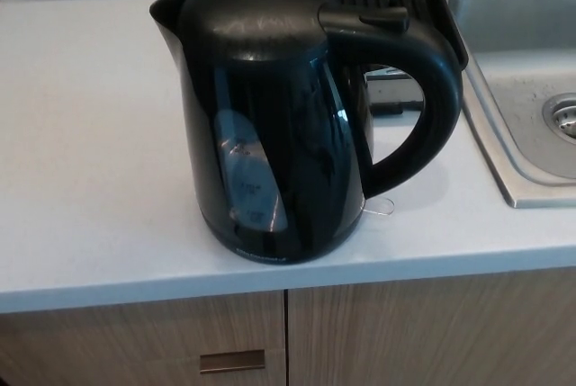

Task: Pick up a kettle using the right hand on left side of the counter and then walk right towards the kettl base and turn on the kettle

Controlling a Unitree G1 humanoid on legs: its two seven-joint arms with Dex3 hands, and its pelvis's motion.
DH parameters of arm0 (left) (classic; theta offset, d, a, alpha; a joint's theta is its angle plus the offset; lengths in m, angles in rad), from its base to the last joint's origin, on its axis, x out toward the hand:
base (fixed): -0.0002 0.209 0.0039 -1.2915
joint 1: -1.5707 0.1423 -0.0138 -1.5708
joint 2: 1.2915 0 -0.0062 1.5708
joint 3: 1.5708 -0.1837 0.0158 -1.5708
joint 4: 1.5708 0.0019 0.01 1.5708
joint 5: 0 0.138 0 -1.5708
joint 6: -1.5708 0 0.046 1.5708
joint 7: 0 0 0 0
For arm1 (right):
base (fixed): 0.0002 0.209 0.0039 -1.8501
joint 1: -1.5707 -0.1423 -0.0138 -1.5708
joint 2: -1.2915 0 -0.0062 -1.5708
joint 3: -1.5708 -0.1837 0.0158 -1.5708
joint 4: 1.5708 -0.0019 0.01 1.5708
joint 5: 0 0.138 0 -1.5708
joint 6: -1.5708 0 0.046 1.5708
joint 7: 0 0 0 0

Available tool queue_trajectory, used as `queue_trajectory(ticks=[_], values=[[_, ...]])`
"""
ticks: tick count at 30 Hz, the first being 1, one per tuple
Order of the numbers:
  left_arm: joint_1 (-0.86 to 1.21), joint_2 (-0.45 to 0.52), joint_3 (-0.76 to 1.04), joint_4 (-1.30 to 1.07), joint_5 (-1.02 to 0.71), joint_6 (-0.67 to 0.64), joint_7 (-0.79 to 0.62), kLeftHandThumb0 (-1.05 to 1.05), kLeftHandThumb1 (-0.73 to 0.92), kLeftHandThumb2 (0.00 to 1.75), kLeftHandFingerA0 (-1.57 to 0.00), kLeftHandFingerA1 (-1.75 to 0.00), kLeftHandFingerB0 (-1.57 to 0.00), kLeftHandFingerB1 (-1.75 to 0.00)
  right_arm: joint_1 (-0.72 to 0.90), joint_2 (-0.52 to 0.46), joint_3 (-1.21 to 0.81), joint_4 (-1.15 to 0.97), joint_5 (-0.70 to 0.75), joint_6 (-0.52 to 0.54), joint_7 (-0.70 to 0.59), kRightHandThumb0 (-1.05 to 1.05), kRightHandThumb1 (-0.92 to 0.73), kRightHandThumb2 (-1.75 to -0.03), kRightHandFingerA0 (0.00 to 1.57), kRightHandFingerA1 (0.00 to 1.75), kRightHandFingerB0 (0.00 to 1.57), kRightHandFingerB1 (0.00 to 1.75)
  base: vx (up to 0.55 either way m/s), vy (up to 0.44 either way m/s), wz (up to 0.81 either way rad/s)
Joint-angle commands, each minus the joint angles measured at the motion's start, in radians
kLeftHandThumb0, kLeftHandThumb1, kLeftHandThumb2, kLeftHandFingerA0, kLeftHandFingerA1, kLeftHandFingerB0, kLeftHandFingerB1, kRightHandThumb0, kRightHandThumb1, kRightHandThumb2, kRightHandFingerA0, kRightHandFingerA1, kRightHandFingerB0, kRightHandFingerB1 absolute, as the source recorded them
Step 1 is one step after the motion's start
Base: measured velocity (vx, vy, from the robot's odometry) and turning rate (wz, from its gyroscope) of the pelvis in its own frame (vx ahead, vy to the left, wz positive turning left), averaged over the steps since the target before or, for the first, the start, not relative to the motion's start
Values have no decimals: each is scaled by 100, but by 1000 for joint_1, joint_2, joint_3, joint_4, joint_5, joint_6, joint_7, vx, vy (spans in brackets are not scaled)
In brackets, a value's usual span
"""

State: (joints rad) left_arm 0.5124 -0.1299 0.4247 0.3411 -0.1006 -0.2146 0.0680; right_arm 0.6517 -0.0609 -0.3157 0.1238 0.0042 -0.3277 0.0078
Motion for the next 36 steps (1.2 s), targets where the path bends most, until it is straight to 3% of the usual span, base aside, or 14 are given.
queue_trajectory(ticks=[1, 8, 10, 11, 12, 14, 17, 19, 23, 24, 29, 33, 34, 36], values=[[-7, 11, 9, 16, -16, -131, 7, 45, 27, 166, -103, -124, -100, -111, -7, -9, -1, -8, 11, -18, 1, -5, -70, -82, 87, 59, 60, 50, 0, 0, 0], [-8, 8, 6, 14, -12, -134, 10, 29, 30, 167, -100, -125, -96, -113, 9, -3, 7, -43, 7, 5, -1, -5, -71, -83, 86, 59, 59, 51, 0, 0, 0], [-21, 15, 12, 47, -18, -134, 6, 35, 33, 156, -104, -119, -97, -109, 9, -3, 7, -35, 4, 4, -4, -6, -75, -76, 88, 58, 59, 50, 0, 0, 0], [-25, 18, 13, 58, -19, -139, 4, 35, 33, 156, -104, -119, -97, -109, 10, -3, 6, -34, 3, 3, -5, -6, -75, -76, 88, 58, 59, 50, 0, 0, 0], [-12, 13, 7, 30, -7, -129, 13, 33, 27, 168, -99, -122, -95, -112, 4, -10, 5, -20, 5, -19, 3, -7, -76, -79, 87, 57, 59, 49, 0, 0, 0], [-2, 7, 5, 7, -9, -119, 13, 41, 27, 159, -105, -122, -100, -111, 10, -17, 0, -30, 16, -30, 14, -9, -74, -81, 87, 58, 59, 50, 0, 0, 0], [-1, 10, 7, 3, -4, -104, 23, 31, 27, 160, -98, -123, -99, -113, 25, -19, -4, -68, 18, -23, 15, -9, -74, -78, 86, 59, 58, 50, 0, 0, 0], [-9, 15, 14, 31, -21, -127, 4, 37, 30, 161, -106, -122, -101, -111, 58, -10, -15, -113, 43, -59, 25, -12, -78, -77, 85, 61, 53, 50, 0, 0, 0], [-11, 15, 17, 40, -23, -135, -1, 37, 30, 161, -106, -122, -101, -111, 71, -8, -18, -131, 52, -55, 35, -12, -78, -77, 85, 61, 53, 50, 0, 0, 0], [-3, 10, 14, 14, -13, -126, 12, 38, 28, 161, -106, -121, -100, -110, 138, -18, -8, -230, 92, -106, 92, -30, -70, -61, 52, 48, 23, 34, 0, 0, 0], [3, 5, 4, -13, 3, -108, 26, 34, 20, 170, -102, -123, -104, -113, 286, -22, -9, -603, 125, -52, 114, -48, -63, -59, 52, 47, 25, 34, 1, -1, 1], [5, 4, 2, -20, 7, -101, 29, 34, 20, 170, -102, -123, -104, -113, 301, -23, -14, -651, 128, -24, 114, -48, -63, -59, 52, 47, 25, 34, 0, 0, 0], [-16, 15, 9, 54, -9, -133, 9, 34, 28, 160, -110, -121, -103, -109, 354, -50, -43, -833, 192, -12, 133, -51, -63, -59, 52, 51, 22, 38, 0, 0, 0], [-25, 20, 15, 84, -18, -147, 1, 31, 24, 170, -105, -121, -104, -110, 357, -59, -49, -869, 226, -32, 145, -49, -64, -58, 52, 51, 22, 37, 0, 0, 0]])
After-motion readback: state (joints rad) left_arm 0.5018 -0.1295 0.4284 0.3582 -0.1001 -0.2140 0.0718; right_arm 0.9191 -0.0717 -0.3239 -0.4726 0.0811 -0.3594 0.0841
